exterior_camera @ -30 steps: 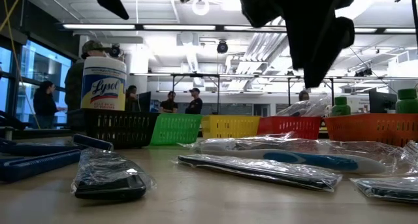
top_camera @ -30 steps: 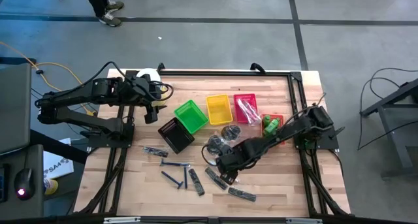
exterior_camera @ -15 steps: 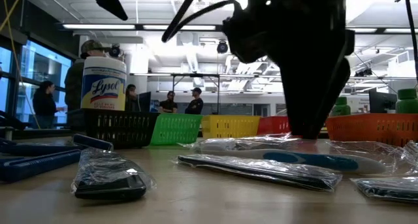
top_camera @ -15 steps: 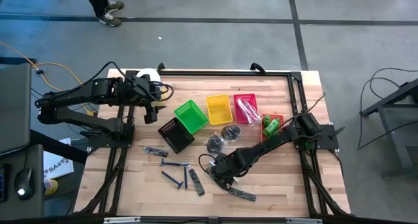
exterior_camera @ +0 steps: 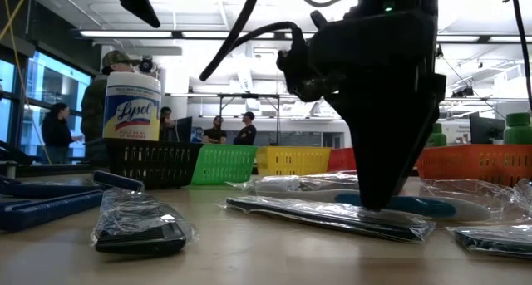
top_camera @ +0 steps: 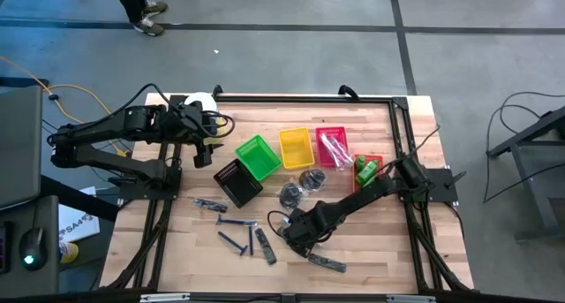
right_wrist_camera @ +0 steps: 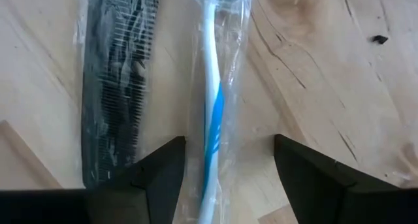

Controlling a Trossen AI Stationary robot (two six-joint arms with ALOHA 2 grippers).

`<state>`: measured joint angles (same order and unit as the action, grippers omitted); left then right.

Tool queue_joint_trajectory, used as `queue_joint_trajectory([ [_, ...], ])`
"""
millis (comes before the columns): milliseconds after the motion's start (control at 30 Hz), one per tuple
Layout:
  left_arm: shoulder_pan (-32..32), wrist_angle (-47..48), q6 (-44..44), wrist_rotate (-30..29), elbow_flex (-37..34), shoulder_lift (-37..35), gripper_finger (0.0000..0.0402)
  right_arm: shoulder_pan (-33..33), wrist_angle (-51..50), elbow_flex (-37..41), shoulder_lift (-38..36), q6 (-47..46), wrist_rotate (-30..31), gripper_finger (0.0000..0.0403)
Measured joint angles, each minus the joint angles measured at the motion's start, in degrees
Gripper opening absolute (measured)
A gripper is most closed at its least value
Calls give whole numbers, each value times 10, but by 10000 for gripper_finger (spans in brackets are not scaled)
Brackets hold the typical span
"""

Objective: Pick & Place Travel size toiletries
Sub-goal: Put the blue toothbrush into the red bin

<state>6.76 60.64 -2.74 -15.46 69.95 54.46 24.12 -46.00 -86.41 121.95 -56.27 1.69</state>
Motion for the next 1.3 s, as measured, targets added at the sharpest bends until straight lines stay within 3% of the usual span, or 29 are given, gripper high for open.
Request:
queue_joint_trajectory([
  [167,0,0,0,0,0,0,260,0,-8,0,1,-5,12,201],
  [433,0,1,-1,0,0,0,260,-9,-36,0,2,-9,-5,65],
  [533,0,6,-1,0,0,0,260,-20,-39,1,1,-9,-39,18],
  [667,0,13,-2,0,0,0,260,-35,-52,5,-17,-11,-80,17],
  [833,0,13,-2,0,0,-7,260,-49,-82,3,-96,-15,-110,14],
  [1000,0,12,-2,-1,0,-19,260,-69,-146,3,-182,-40,-102,17],
  [1167,0,2,-6,-3,0,-30,260,-136,-237,2,-257,-102,-91,17],
  [1300,0,-13,-15,-3,0,-33,260,-208,-287,2,-282,-88,-73,17],
])
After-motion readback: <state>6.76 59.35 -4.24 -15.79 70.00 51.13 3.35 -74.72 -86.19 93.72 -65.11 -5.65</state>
